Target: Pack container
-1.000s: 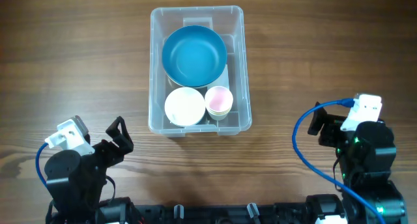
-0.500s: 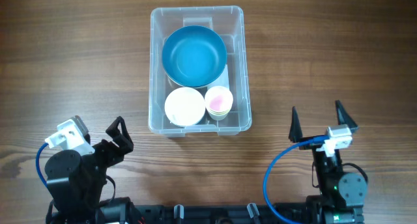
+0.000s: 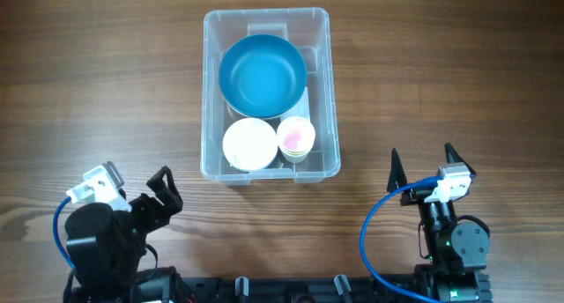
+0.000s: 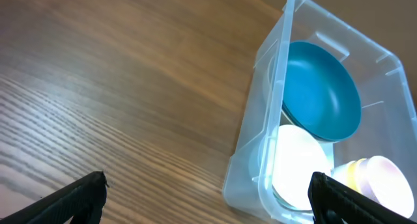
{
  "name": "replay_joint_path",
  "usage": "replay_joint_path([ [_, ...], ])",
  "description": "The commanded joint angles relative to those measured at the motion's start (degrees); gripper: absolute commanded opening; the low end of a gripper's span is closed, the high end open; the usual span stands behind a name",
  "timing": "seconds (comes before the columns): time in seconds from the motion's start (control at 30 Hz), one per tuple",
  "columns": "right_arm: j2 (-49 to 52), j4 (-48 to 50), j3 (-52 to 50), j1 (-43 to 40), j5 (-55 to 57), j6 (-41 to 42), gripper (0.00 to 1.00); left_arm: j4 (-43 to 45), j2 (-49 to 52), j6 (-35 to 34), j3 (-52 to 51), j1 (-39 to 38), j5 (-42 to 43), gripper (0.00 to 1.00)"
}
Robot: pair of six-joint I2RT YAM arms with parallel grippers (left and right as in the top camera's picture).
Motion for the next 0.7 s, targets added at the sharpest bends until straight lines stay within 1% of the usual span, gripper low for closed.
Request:
replay_joint_path([
  [0.0, -0.6, 0.2, 0.0, -0.3, -1.7, -1.7, 1.0, -1.2, -0.4, -0.5, -0.3, 0.1, -0.4, 1.0],
  [0.03, -0.6, 0.2, 0.0, -0.3, -2.1, -2.6, 1.0, -1.2, -0.4, -0.5, -0.3, 0.1, -0.4, 1.0],
  [0.67, -0.3, 0.2, 0.0, -0.3, -2.0, -2.6, 1.0, -1.2, -0.4, -0.5, -0.3, 0.1, -0.4, 1.0],
])
